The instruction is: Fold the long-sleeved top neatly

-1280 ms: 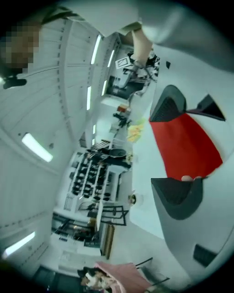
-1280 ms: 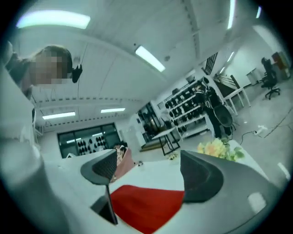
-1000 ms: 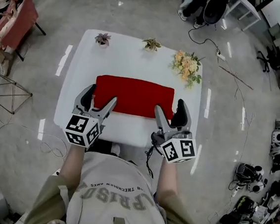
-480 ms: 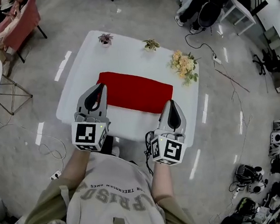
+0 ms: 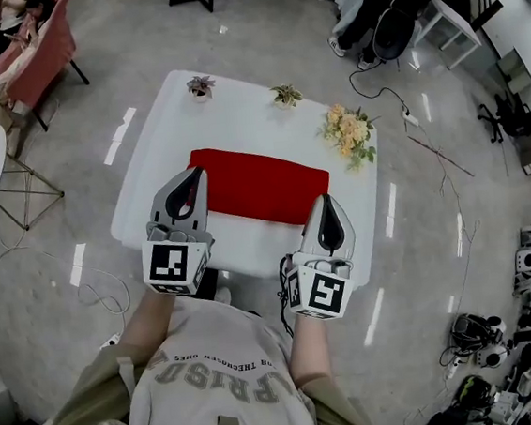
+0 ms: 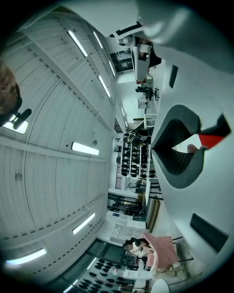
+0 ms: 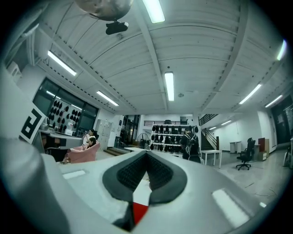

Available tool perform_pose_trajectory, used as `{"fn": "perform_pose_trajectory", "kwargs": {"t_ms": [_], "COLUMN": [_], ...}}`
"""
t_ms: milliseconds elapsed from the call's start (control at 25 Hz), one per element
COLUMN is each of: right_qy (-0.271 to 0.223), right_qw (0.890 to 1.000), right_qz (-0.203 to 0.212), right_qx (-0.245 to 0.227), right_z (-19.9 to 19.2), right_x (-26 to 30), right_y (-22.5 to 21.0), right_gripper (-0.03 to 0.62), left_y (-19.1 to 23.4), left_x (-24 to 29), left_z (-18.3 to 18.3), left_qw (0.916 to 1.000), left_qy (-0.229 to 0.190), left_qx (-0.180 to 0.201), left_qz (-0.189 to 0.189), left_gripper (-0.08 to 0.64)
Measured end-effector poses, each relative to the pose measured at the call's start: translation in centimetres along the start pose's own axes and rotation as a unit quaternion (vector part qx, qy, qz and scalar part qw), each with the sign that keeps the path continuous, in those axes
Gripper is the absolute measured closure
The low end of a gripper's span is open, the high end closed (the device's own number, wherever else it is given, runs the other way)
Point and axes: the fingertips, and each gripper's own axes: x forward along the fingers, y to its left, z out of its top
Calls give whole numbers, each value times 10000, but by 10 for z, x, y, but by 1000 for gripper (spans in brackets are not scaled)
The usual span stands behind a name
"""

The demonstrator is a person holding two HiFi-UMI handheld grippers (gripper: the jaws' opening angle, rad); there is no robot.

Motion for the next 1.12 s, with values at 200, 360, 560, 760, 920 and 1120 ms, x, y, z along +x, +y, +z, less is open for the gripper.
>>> {"fn": "perform_pose_trajectory", "kwargs": {"t_ms": [200, 360, 560, 760, 920, 1120], "right_qy": [-88, -98, -104, -106, -98, -56], "right_qw": [9998, 9995, 9992, 9989, 9985, 9983], "right_qz": [-54, -146, -132, -21, 7, 30], "right_qx": [-195, -263, -352, -463, -530, -585], "right_z": [1, 0, 5, 7, 7, 1], "right_x": [3, 4, 7, 11, 12, 16], "right_y": [5, 4, 1, 2, -1, -6], "right_gripper": [592, 592, 592, 592, 592, 592], "left_y": [3, 6, 6, 4, 0, -8], "left_x": [4, 8, 12, 17, 21, 30], "left_z": [-4, -8, -9, -12, -11, -11], "left_qw": [10000, 9999, 9999, 9998, 9997, 9995], "left_qy": [52, 94, 109, 162, 184, 151], "left_qx": [-3, 11, -7, 41, 83, 173], "left_qz": [-53, -84, -86, -109, -155, -235], "left_gripper": [548, 548, 548, 548, 548, 548]}}
